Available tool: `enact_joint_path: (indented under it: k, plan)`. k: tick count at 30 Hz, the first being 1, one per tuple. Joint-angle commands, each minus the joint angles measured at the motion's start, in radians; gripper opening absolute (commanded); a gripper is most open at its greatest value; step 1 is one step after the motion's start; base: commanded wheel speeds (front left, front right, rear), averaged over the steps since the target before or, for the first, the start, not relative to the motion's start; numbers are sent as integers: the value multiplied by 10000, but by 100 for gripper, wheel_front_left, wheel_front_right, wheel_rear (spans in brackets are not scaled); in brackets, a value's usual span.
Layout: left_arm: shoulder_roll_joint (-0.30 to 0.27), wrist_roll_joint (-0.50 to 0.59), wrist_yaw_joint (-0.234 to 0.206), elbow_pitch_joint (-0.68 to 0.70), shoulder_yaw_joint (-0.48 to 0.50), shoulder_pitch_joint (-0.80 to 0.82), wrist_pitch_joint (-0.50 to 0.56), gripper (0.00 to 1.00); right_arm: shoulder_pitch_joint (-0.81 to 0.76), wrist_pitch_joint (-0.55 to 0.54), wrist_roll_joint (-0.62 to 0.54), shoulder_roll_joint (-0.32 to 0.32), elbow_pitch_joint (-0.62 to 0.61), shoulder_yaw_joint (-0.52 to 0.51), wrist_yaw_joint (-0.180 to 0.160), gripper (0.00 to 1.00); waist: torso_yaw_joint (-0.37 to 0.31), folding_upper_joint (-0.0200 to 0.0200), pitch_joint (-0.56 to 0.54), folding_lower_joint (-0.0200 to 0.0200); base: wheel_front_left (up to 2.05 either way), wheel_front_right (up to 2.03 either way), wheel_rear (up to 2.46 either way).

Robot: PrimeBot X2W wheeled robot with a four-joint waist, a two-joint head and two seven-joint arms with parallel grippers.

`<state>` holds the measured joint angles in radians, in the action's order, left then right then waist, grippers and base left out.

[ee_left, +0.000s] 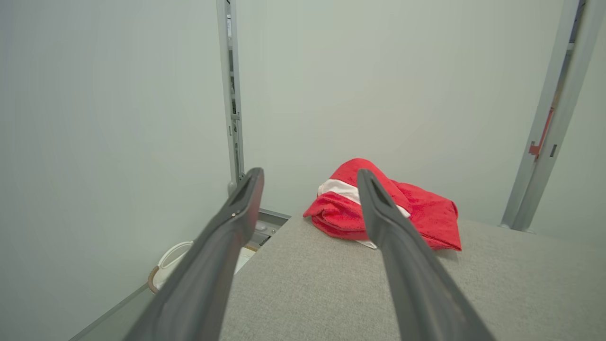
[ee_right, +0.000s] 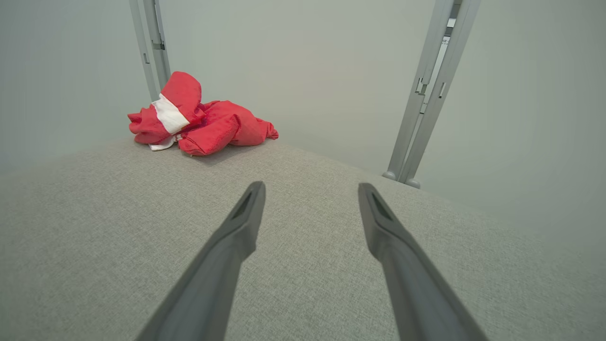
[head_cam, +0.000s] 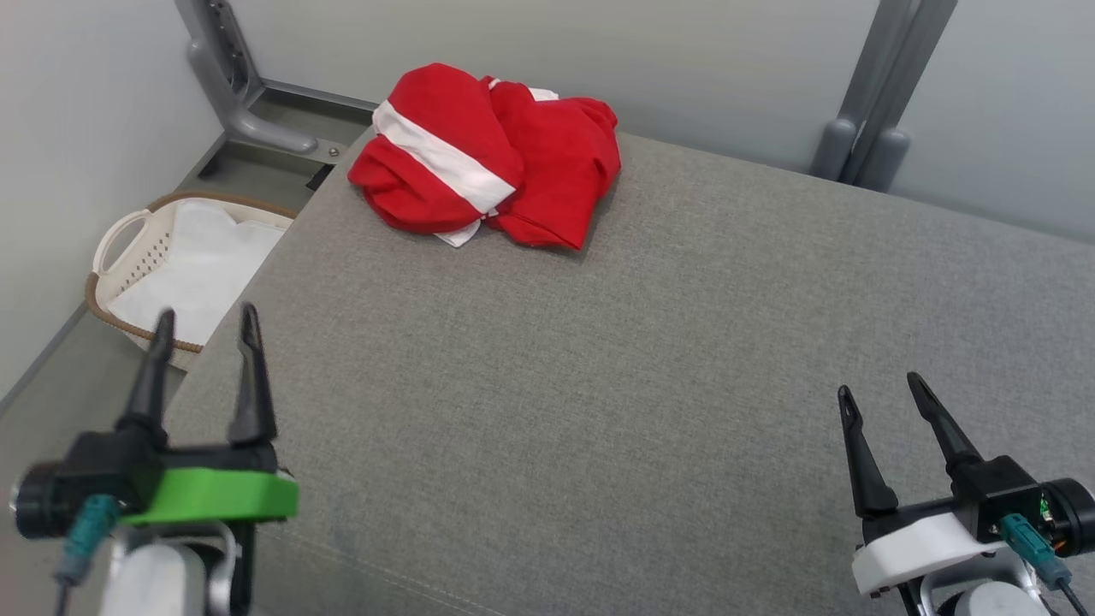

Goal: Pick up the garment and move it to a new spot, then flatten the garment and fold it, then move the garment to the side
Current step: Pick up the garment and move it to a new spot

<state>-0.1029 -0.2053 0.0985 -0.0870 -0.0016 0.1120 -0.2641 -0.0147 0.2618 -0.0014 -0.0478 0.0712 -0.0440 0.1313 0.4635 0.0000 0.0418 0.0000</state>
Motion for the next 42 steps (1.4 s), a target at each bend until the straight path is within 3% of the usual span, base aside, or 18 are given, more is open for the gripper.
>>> enact_joint_path:
  k: [1, 8, 17, 25, 29, 31, 38, 42]
  plan:
    - [-244, 55, 52, 151, 249, 579, -7, 100, 215, 49, -164, -46, -96, 8, -10, 100, -441, 0, 527, 0, 0, 0, 0]
    - [-1328, -311, 172, -41, 1249, 3237, -2, 100, 1006, 49, -847, -49, -423, 104, -11, 100, -1459, 0, 1890, 0, 0, 0, 0]
    - [-2432, -1310, 247, -3284, 1720, 6620, 866, 100, 2096, 49, -1539, -45, -1002, 538, -12, 100, -2804, 0, 3780, 0, 0, 0, 0]
    - [-2638, -1901, 297, -6149, 1491, 8338, 1628, 100, 2659, 49, -1741, -42, -1709, 815, -12, 100, -3512, 0, 5073, 0, 0, 0, 0]
    - [-2449, -2327, 317, -7181, 1281, 8660, 2108, 100, 2789, 49, -1765, -42, -1947, 810, -12, 100, -3686, 0, 5426, 0, 0, 0, 0]
    - [-2291, -2778, 328, -7524, 1067, 8728, 2484, 100, 2791, 49, -1736, -43, -2024, 701, -12, 100, -3736, 0, 5530, 0, 0, 0, 0]
    - [-2527, -3451, 325, -8664, 660, 8587, 3443, 100, 2726, 49, -1666, -42, -2145, 676, -12, 100, -3889, 0, 5663, 0, 0, 0, 0]
    - [-2566, -3499, 43, -9398, 663, 8687, 3780, 100, 2691, 49, -1613, -39, -2137, 727, -12, 100, -3937, 0, 5705, 0, 0, 0, 0]
